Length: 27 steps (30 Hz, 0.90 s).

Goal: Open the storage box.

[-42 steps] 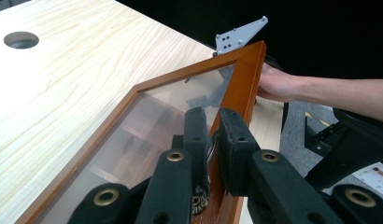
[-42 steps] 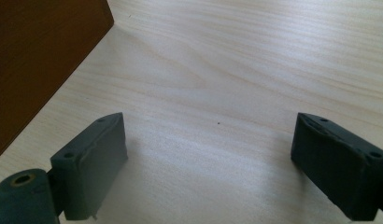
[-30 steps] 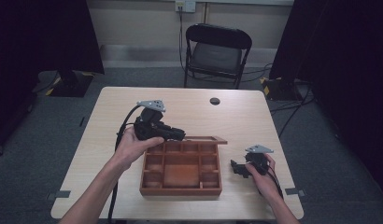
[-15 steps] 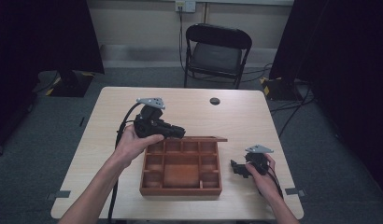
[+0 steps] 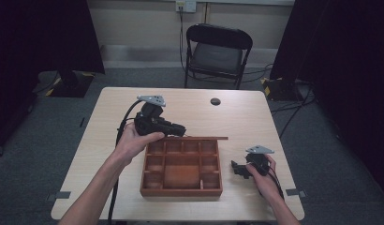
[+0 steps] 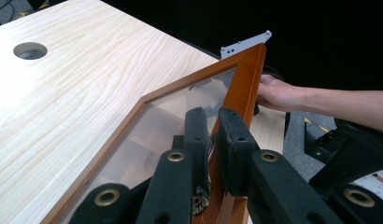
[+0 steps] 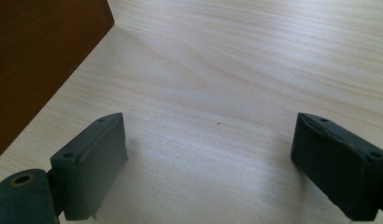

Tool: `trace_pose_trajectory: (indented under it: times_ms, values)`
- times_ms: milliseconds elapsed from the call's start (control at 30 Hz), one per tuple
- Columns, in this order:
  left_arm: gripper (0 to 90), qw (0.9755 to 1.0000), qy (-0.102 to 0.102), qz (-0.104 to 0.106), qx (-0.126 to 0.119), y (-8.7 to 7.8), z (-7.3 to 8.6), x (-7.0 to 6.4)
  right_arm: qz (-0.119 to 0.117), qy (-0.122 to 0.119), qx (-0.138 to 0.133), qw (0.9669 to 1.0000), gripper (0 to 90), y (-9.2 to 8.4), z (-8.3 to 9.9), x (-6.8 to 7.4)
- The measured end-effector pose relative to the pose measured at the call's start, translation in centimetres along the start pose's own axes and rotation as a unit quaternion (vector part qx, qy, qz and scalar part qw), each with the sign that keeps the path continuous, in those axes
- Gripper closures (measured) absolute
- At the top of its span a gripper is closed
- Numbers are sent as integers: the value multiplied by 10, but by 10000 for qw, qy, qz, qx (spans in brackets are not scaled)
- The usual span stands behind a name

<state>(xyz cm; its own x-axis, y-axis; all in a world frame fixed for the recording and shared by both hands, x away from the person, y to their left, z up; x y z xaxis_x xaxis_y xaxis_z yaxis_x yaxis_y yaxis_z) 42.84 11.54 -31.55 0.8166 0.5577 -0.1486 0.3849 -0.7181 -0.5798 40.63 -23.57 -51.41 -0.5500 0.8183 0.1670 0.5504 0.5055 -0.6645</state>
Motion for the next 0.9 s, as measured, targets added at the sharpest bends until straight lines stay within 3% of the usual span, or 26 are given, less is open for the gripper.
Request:
trace_pose_trajectory:
  times_ms: [900]
  values:
    - [840, 10000, -69, -39, -43, 1, -11, 8, -1, -10, 5, 10000, 93, 0, 0, 0]
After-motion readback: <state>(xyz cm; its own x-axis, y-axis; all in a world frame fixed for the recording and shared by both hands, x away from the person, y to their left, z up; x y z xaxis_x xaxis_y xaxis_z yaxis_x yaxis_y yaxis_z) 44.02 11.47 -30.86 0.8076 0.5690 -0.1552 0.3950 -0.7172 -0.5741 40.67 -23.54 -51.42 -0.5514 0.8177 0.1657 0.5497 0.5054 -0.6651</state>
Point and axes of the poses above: each handheld gripper's, and its own axes: y roughly forward along the jaws, z roughly out of its underside, x roughly to its left, the point moved 2 cm from there along y, roughly forward along the jaws, and after that the axes turned 15 degrees about -z, right-handed, at the moved point
